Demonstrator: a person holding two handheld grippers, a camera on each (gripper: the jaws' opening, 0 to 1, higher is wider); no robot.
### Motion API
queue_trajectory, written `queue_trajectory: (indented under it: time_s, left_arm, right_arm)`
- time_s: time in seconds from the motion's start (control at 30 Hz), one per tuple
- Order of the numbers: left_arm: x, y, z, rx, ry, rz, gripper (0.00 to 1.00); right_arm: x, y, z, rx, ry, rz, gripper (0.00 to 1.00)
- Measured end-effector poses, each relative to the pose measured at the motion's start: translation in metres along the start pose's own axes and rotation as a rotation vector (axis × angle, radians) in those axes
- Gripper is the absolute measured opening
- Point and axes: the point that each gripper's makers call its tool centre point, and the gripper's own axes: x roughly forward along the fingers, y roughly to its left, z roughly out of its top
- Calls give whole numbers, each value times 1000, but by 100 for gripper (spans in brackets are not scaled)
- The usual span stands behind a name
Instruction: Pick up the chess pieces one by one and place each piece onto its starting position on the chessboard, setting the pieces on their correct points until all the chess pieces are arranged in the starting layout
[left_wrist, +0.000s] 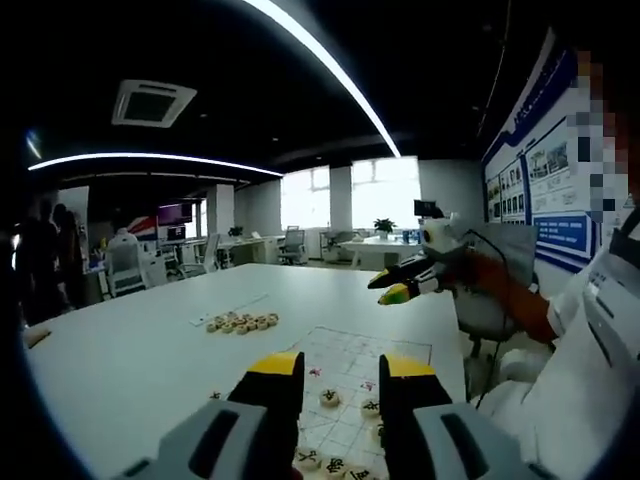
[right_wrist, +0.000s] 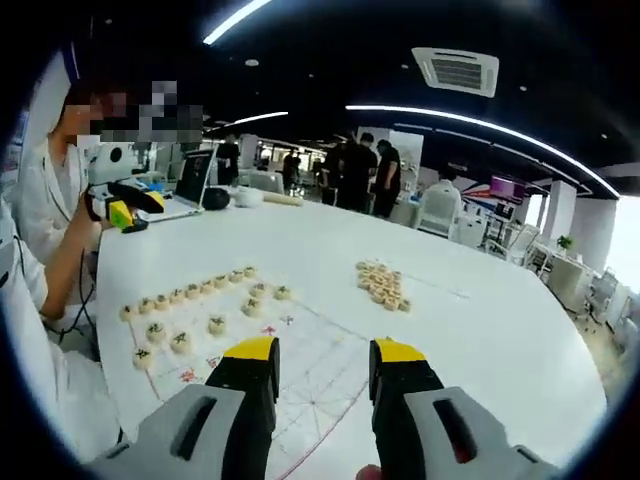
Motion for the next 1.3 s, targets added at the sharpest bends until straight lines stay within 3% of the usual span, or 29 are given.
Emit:
queue_trajectory:
  time_s: [0.27,0.4,0.47,0.5,0.7,0.87,1.07,1.3]
  left_arm:
    - [-6,3,0,-2,-14,7,32]
    - [-9,9,-2,0,-8,24,32]
    - [-10,11,0,2,-15,25,32]
    - [-10,11,1,1,-21,23,32]
    - [-12,11,3,8,-27,20,32]
    - [-17,16,3,2,-38,30,32]
    - [-19,16,5,-5,-48,32,32]
    - [-27,20,7,-38,-66,36,32]
  right_arm:
    - [57,-22,-4,108,13,-39,35]
    - [93,-48,-9,118,27,-79,34]
    - [109,-59,-12,161,36,-92,31]
    - [126,-68,-15,167,41,-91,29]
    - [174,-89,-34,129,106,-149,27]
    - [193,-96,-32,151,115,-168,27]
    - [216,-104,-46,174,175,-205,27]
    - [228,-113,-45,229,145,-232,19]
